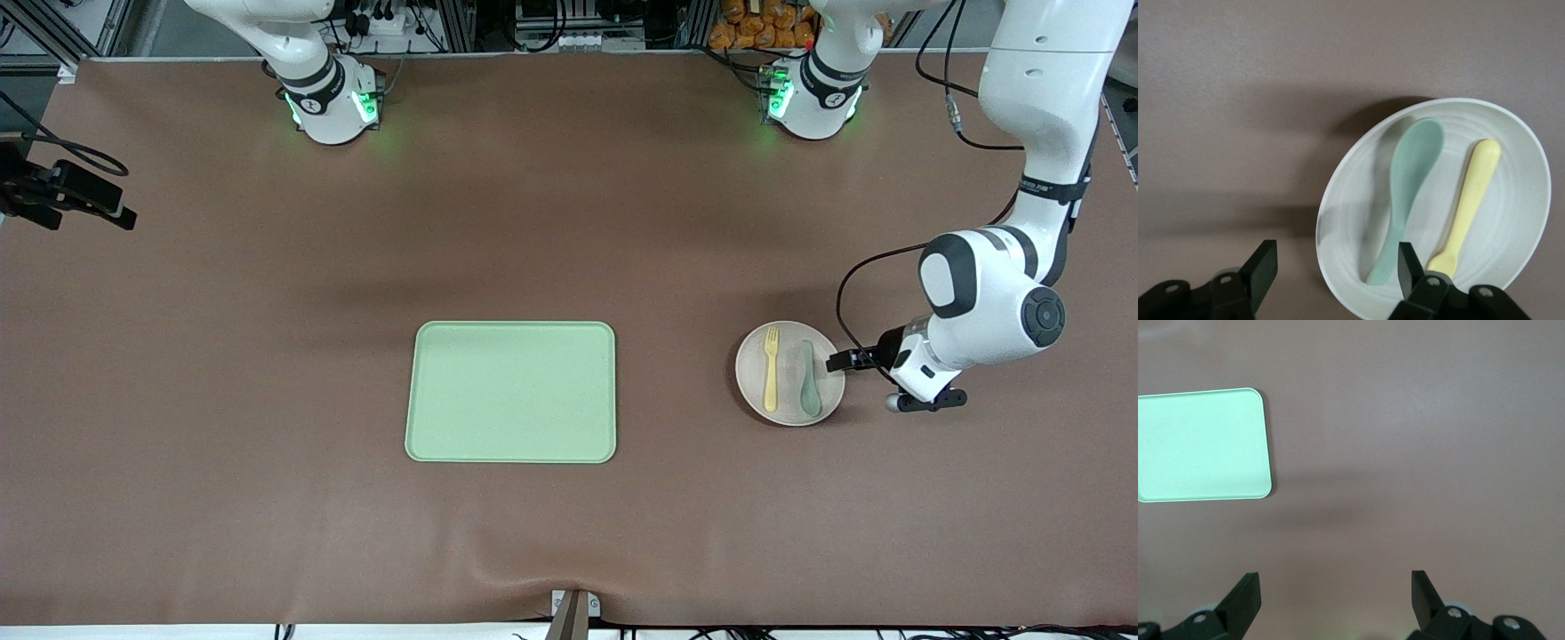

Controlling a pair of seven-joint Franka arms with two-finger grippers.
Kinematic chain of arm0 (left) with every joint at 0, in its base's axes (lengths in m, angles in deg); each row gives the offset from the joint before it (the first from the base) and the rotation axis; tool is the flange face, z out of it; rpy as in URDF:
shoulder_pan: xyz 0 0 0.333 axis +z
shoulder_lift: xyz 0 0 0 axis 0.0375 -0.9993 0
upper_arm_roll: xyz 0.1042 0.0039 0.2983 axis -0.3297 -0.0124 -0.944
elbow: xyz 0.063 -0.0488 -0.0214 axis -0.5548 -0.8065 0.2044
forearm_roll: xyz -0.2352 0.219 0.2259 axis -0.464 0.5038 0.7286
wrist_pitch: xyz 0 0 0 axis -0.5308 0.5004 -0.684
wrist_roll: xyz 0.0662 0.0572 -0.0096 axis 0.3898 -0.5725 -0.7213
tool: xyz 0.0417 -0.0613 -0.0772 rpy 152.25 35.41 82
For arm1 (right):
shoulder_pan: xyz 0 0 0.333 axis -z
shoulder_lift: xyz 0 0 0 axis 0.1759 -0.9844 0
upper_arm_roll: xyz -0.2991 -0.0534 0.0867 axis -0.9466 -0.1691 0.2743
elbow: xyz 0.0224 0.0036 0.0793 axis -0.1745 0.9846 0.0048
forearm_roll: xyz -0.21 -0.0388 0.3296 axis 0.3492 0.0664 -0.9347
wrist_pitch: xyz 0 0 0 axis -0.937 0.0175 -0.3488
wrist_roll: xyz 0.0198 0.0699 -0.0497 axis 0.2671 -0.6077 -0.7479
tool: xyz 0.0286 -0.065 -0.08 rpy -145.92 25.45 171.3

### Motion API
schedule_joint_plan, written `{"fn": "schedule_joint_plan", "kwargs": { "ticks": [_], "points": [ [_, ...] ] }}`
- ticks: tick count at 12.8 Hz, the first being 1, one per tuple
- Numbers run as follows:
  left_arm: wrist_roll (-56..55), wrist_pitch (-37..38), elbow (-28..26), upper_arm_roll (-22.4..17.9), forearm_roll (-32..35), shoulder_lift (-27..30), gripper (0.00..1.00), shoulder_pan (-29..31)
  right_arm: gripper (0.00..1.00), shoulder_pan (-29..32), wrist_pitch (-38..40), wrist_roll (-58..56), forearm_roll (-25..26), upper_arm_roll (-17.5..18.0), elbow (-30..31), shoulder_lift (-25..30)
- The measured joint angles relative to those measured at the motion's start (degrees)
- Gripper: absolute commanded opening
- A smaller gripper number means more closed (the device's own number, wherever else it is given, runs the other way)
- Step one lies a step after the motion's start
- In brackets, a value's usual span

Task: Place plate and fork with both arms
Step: 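Lower the left gripper onto the plate rim and close it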

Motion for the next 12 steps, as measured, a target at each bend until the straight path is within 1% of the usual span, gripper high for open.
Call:
{"fn": "schedule_joint_plan", "kwargs": {
  "ticks": [1,2,4,5,6,10,12],
  "points": [
    [0.05,-0.32,0.02,0.04,-0.25,-0.46,0.61,-0.01,1.00,0.00,0.02,0.00,0.00,0.00,0.00,0.00],
    [0.29,-0.93,0.03,0.10,-0.30,-0.86,0.60,-0.03,1.00,0.01,0.03,0.00,0.00,-0.01,0.00,0.00],
    [1.19,-2.19,0.05,0.07,-0.44,-1.68,0.53,0.04,1.00,0.01,0.05,0.00,0.00,-0.02,0.00,0.00],
    [1.27,-2.43,0.06,0.05,-0.44,-2.01,0.43,0.18,1.00,0.01,0.07,0.00,0.00,-0.02,0.00,0.00],
    [1.46,-2.53,0.07,0.05,-0.44,-2.22,0.40,0.34,1.00,0.01,0.09,0.00,0.00,-0.02,0.00,0.00],
    [1.63,-2.56,0.07,0.05,-0.45,-2.38,0.34,0.51,1.00,0.01,0.11,0.00,0.00,-0.02,0.00,0.00],
    [1.65,-2.56,0.07,0.05,-0.45,-2.59,0.29,0.51,1.00,0.01,0.12,0.00,0.00,-0.02,0.00,0.00]
  ]
}}
